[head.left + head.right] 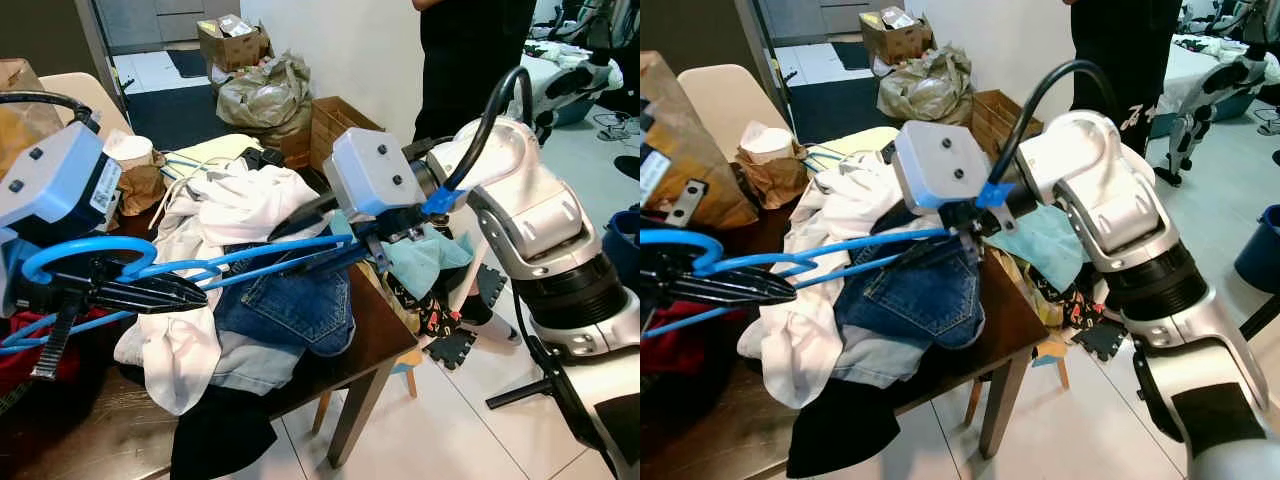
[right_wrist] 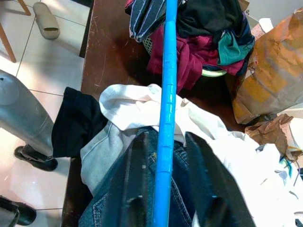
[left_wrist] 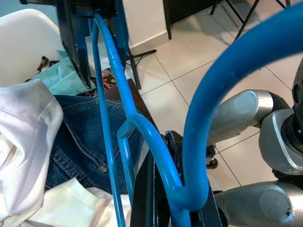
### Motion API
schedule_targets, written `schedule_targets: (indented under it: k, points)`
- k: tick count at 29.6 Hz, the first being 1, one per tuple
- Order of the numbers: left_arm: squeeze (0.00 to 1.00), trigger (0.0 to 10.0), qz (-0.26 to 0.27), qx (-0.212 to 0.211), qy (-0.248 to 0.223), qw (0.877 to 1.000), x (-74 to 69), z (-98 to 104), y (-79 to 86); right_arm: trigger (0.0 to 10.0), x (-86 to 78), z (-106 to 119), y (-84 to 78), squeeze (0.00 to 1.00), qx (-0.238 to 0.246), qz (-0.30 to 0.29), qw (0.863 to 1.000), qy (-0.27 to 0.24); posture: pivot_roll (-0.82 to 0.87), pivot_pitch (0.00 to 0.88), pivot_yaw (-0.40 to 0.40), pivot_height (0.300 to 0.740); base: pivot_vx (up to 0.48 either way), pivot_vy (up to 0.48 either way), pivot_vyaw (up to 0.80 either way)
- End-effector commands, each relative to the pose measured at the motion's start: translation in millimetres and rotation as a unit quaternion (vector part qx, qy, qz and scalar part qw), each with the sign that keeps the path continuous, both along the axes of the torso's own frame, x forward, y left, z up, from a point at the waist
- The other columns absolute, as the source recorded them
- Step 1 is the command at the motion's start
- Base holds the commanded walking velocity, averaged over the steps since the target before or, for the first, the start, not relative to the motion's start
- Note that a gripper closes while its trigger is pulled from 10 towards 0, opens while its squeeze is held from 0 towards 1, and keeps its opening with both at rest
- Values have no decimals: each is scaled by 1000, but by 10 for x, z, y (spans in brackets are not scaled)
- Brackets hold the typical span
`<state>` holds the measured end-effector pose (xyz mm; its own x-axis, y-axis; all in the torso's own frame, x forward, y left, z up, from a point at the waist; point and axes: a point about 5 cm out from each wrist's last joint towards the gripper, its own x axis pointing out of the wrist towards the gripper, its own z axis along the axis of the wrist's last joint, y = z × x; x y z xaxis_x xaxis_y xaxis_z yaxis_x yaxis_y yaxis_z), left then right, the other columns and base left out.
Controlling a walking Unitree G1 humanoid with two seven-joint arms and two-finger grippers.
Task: Hang hanger
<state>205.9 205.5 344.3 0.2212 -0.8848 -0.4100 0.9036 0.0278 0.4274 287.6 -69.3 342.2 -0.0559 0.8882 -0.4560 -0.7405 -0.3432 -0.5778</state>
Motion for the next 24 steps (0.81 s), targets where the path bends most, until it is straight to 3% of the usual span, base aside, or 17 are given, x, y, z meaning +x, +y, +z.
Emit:
schedule_targets:
  k: [1, 8, 12, 13, 22, 24]
  points:
    - [0, 10000, -5, 5, -6, 1000, -1, 18, -17, 0, -7, -20, 19, 0, -5, 1, 1000, -3, 9, 34, -15, 736, 0, 0, 0]
    - [0, 10000, -8, 2, -8, 1000, 20, 14, -54, 0, 18, -23, 32, 0, -2, -8, 1000, -7, 8, 34, -13, 736, 0, 0, 0]
    - [0, 10000, -3, -9, 21, 1000, 28, 13, -49, 0, 23, -22, 32, 0, -1, -10, 1000, -9, 7, 32, -13, 736, 0, 0, 0]
    - [1000, 10000, -4, -15, 26, 1000, 26, 24, -50, 0, 27, -18, 31, 0, 1, -11, 1000, -10, 6, 31, -13, 736, 0, 0, 0]
    - [1000, 10000, 36, -11, -7, 999, 89, 99, 70, 0, 61, -13, 11, 0, 8, -20, 1000, -8, 9, 26, -15, 736, 0, 0, 0]
    - [1000, 10000, 78, 3, -29, 997, 106, 142, 207, 0, 86, -6, -25, 0, 14, -29, 999, -3, 8, 22, -18, 736, 0, 0, 0]
